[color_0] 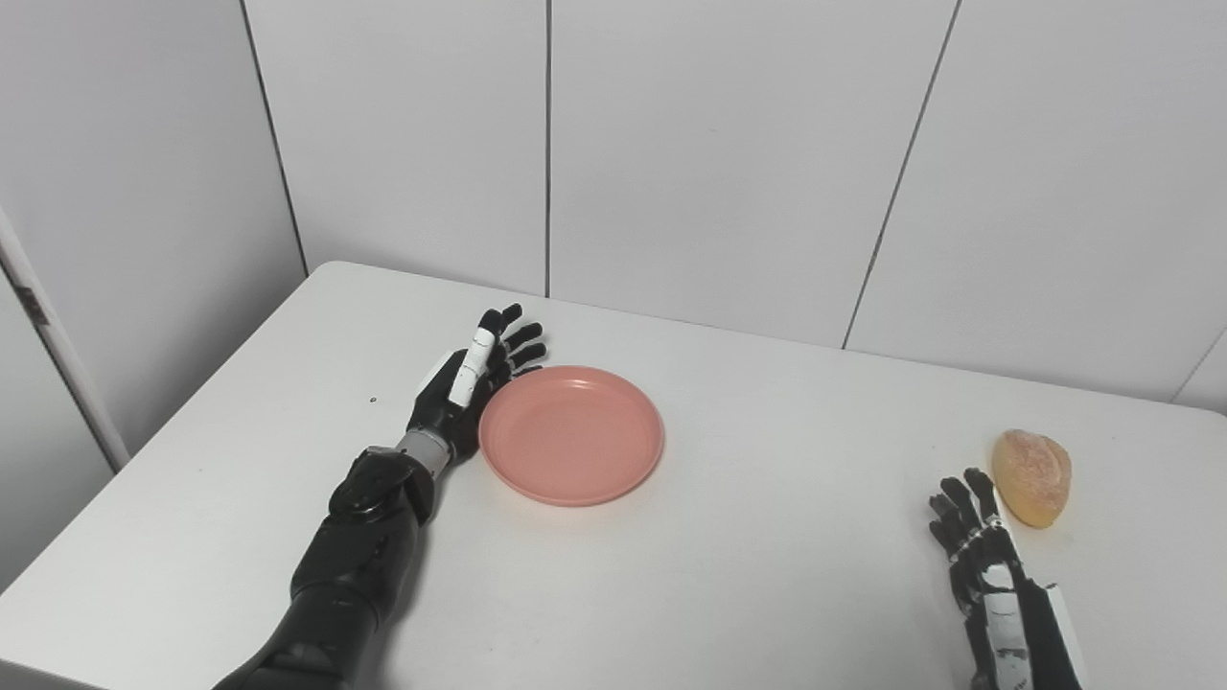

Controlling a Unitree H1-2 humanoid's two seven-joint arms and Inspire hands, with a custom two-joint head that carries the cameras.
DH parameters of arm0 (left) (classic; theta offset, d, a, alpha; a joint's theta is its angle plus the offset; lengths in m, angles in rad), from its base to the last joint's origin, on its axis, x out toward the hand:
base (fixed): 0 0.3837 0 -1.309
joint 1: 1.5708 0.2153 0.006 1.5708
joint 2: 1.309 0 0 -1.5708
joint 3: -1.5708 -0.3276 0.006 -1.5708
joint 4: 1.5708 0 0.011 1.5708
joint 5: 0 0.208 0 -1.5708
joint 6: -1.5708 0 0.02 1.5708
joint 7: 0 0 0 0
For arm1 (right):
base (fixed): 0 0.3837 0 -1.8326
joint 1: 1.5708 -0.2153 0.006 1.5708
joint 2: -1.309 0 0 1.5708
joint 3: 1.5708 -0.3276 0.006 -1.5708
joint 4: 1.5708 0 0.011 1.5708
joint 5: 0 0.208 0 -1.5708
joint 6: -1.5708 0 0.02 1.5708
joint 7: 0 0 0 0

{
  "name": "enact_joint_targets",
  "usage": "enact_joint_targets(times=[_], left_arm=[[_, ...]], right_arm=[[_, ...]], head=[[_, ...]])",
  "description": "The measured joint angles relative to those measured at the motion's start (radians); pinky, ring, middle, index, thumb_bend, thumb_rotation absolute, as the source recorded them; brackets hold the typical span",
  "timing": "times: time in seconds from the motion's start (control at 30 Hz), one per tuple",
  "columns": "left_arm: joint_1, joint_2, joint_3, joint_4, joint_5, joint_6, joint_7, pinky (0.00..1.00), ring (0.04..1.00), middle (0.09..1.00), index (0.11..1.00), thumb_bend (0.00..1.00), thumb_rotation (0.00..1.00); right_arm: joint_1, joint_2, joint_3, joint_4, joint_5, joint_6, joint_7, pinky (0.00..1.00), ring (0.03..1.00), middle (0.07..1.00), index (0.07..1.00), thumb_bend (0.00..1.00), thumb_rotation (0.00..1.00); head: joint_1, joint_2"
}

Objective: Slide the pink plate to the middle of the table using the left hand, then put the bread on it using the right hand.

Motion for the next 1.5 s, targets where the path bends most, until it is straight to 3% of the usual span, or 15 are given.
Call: enact_joint_targets(times=[0.37,0.8,1.03,1.2,1.5], left_arm=[[-0.001,-0.049,-0.03,-0.008,0.013,-0.005,0.01,0.86,0.898,0.913,0.971,0.97,0.89],[0.006,-0.103,-0.083,-0.04,0.1,-0.005,0.105,0.87,0.911,0.915,0.973,0.88,0.92],[0.041,-0.119,-0.109,-0.114,0.14,0.008,0.152,0.84,0.879,0.902,0.961,0.81,0.91],[0.083,-0.153,-0.118,-0.196,0.143,0.041,0.168,0.85,0.887,0.907,0.968,0.78,0.9],[0.125,-0.209,-0.158,-0.281,0.161,0.074,0.175,0.86,0.895,0.916,0.968,0.77,0.92]], right_arm=[[0.001,0.007,0.011,-0.008,-0.018,0.025,-0.005,0.95,0.942,0.945,0.977,0.79,0.95],[0.001,0.046,0.031,-0.02,-0.052,0.044,-0.024,0.98,0.953,0.957,0.977,0.79,0.95],[0.002,0.072,0.051,-0.032,-0.086,0.064,-0.043,0.96,0.953,0.956,0.982,0.79,0.93],[0.003,0.085,0.061,-0.033,-0.107,0.085,-0.049,0.97,0.959,0.965,0.99,0.73,0.93],[0.002,0.089,0.067,-0.033,-0.12,0.088,-0.051,0.97,0.962,0.964,0.992,0.72,0.94]], head=[[-0.058,0.025],[-0.137,0.046],[-0.209,0.058],[-0.23,0.064],[-0.258,0.072]])
